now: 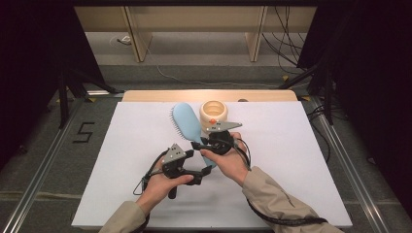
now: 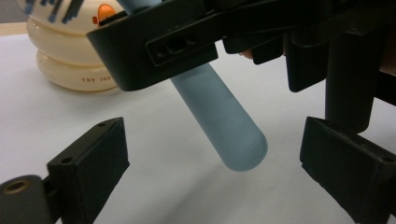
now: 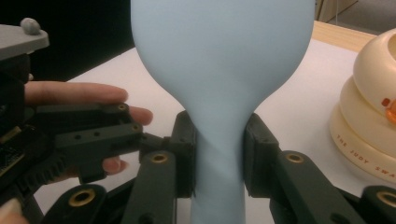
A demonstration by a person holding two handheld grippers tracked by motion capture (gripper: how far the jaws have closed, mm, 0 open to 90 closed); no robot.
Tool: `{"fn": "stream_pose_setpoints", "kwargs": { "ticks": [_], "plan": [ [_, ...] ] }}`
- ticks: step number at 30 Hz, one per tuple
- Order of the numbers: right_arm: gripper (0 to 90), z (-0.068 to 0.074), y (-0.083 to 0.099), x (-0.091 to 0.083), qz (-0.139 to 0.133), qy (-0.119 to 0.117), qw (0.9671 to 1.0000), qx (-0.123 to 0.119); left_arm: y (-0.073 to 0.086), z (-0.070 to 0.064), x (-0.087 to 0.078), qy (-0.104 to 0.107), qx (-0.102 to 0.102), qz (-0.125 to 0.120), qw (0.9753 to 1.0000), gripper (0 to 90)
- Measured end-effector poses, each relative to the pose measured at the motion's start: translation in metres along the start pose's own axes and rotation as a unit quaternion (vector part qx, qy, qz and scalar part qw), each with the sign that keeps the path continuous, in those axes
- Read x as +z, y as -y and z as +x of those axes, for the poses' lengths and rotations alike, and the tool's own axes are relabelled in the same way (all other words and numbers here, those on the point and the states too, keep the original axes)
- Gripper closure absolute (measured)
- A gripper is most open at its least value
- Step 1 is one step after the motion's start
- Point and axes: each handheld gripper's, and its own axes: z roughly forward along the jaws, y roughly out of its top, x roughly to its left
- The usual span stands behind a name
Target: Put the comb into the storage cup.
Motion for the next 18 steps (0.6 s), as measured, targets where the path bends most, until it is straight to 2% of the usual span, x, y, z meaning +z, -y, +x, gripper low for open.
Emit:
{"fn": "stream_pose_setpoints", "kwargs": {
  "ticks": [18],
  "plan": [
    [70.2,0.0069,0.0006,0.0021,-0.001,-0.005,1.0000,-0.002,0.0020,-0.0007,0.0064,0.006,-0.014,-0.002,0.9999,18.6]
  ]
}}
